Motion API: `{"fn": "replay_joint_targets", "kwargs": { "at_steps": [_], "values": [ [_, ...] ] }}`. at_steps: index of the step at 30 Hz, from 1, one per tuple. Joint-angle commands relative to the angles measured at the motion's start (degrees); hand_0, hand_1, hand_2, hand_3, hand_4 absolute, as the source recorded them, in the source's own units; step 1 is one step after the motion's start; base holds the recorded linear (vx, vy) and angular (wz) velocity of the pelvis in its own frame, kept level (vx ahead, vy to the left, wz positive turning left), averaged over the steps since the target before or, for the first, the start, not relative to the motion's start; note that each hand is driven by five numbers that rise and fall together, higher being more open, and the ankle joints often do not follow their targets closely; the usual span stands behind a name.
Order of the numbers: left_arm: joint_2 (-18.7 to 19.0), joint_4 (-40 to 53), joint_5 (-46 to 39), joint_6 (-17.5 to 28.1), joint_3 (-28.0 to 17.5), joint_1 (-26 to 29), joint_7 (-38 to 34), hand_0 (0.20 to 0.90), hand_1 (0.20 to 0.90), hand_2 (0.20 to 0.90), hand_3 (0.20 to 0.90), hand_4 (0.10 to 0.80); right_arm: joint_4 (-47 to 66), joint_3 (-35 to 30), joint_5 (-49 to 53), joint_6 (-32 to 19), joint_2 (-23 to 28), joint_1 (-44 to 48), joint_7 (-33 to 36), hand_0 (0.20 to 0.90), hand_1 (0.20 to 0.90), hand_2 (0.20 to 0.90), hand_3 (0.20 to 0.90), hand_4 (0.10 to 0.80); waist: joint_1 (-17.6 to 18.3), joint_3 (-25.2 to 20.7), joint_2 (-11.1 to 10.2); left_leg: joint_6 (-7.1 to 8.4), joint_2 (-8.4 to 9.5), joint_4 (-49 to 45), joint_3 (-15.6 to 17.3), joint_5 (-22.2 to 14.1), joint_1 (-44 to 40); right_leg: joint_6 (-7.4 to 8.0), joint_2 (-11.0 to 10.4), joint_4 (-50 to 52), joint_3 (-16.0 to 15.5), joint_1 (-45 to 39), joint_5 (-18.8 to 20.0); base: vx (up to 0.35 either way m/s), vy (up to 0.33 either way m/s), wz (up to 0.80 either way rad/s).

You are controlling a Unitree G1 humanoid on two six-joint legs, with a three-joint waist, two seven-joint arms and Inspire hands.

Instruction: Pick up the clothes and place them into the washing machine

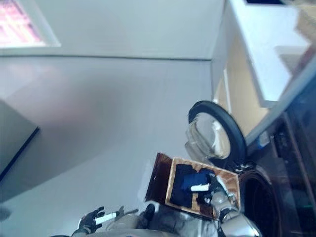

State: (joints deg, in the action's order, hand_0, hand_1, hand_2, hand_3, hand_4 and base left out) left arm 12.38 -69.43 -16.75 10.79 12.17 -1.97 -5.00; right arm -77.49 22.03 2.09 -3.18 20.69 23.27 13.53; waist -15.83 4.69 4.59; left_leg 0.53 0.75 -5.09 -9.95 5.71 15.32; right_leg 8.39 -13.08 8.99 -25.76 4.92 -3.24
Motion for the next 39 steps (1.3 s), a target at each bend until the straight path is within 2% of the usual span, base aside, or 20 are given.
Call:
{"fn": "replay_joint_targets", "kwargs": {
  "at_steps": [1,3,6,9,17,25,33,34,35,36,37,39],
  "values": [
    [4.96,7.8,-2.79,4.28,-0.14,4.47,-2.11,0.9,0.9,0.9,0.9,0.8,2.79,7.96,-9.91,-1.05,1.65,13.37,4.32,0.9,0.9,0.9,0.9,0.8,-0.98,4.98,-0.11,1.81,2.23,-4.13,0.94,-1.74,7.24,-1.4,-2.58,1.91,1.93,2.71,0.9,-0.143,0.073,0.0],
    [4.8,7.91,-4.27,5.3,-0.33,4.94,-2.83,0.9,0.9,0.9,0.9,0.8,3.09,12.92,-16.98,-0.39,2.52,17.01,5.32,0.9,0.9,0.9,0.9,0.8,-0.87,7.21,0.64,1.72,2.16,-4.58,1.45,-1.67,8.23,-1.62,-2.74,3.05,3.27,4.52,0.86,-0.081,0.076,-0.05],
    [4.39,7.6,-4.86,6.01,0.31,5.76,-4.18,0.9,0.9,0.9,0.9,0.8,1.25,19.17,-27.1,1.38,3.57,21.53,7.47,0.9,0.9,0.9,0.9,0.8,-1.15,8.78,1.18,1.85,2.17,-4.84,1.68,-1.51,9.33,-1.67,-2.94,3.81,3.65,5.82,0.8,-0.007,0.05,-0.16],
    [3.84,7.15,-5.73,6.88,1.48,7.33,-5.7,0.9,0.9,0.9,0.9,0.8,0.72,22.11,-37.26,4.67,5.15,23.6,11.64,0.9,0.9,0.9,0.9,0.8,-1.05,9.94,1.63,1.98,2.29,-4.79,1.68,-1.35,10.2,-1.64,-3.12,4.19,3.98,6.85,0.79,0.01,0.021,0.01],
    [2.72,8.4,-8.21,7.02,4.36,9.31,-6.96,0.9,0.9,0.9,0.9,0.8,-0.87,28.5,-51.49,10.82,7.74,29.53,12.42,0.9,0.9,0.9,0.9,0.8,-1.37,12.21,2.81,2.2,2.36,-5.0,1.99,-1.34,11.25,-1.81,-3.45,5.11,4.51,8.62,0.83,0.008,0.013,-0.01],
    [2.49,9.49,-10.87,7.49,4.77,10.01,-7.58,0.9,0.9,0.9,0.9,0.8,-0.54,29.65,-53.93,12.35,12.64,34.49,11.71,0.9,0.9,0.9,0.9,0.8,-0.72,13.79,3.8,2.46,2.58,-6.04,2.52,-1.45,12.76,-2.06,-3.57,6.52,5.11,10.47,0.61,0.01,0.0,-0.06],
    [2.6,10.22,-14.39,8.72,2.73,10.11,-8.62,0.9,0.9,0.9,0.9,0.8,1.06,30.7,-53.86,12.76,16.45,38.73,11.41,0.9,0.9,0.9,0.9,0.8,0.24,15.85,4.61,2.52,2.95,-8.06,3.7,-1.91,15.99,-2.21,-3.8,9.22,6.54,14.5,0.24,0.002,0.003,-0.04],
    [2.61,10.75,-14.6,8.96,2.65,9.94,-8.79,0.9,0.9,0.9,0.9,0.8,1.38,30.82,-53.67,12.7,16.78,38.91,11.44,0.9,0.9,0.9,0.9,0.8,0.49,16.04,4.3,2.85,3.06,-8.85,3.75,-3.65,16.02,-1.87,-3.85,10.23,7.24,14.87,-1.36,-0.021,0.0,-0.1],
    [2.63,10.82,-14.59,8.96,2.67,10.01,-8.79,0.9,0.9,0.9,0.9,0.8,1.38,30.77,-53.66,12.72,16.84,38.98,11.43,0.9,0.9,0.9,0.9,0.8,0.39,16.1,4.64,2.54,3.02,-8.68,3.87,-2.08,16.74,-2.3,-3.84,9.93,6.73,15.44,0.05,-0.005,0.006,-0.11],
    [2.57,11.21,-14.82,9.06,2.62,9.9,-8.84,0.9,0.9,0.9,0.9,0.8,1.67,30.63,-53.38,12.67,17.09,39.16,11.56,0.9,0.9,0.9,0.9,0.8,0.49,16.28,4.72,2.58,3.06,-9.04,3.91,-2.13,17.15,-2.35,-3.86,10.26,6.77,15.81,-0.07,0.0,0.0,0.0],
    [2.57,11.12,-15.3,9.19,2.47,9.76,-8.81,0.9,0.9,0.9,0.9,0.8,1.84,30.74,-53.24,12.68,17.24,39.32,11.56,0.9,0.9,0.9,0.9,0.8,0.7,16.42,4.36,2.89,3.16,-9.8,3.84,-3.95,17.04,-1.99,-3.9,11.17,7.34,15.82,-1.79,0.09,-0.034,0.05],
    [2.77,12.54,-15.98,9.56,2.25,9.73,-9.16,0.9,0.9,0.9,0.9,0.8,2.8,30.92,-52.81,12.76,17.62,39.66,11.64,0.9,0.9,0.9,0.9,0.8,1.16,16.77,4.53,2.91,3.35,-11.06,3.82,-4.21,18.55,-2.13,-4.14,12.65,7.41,17.17,-2.38,0.045,-0.018,0.03]
  ]
}}
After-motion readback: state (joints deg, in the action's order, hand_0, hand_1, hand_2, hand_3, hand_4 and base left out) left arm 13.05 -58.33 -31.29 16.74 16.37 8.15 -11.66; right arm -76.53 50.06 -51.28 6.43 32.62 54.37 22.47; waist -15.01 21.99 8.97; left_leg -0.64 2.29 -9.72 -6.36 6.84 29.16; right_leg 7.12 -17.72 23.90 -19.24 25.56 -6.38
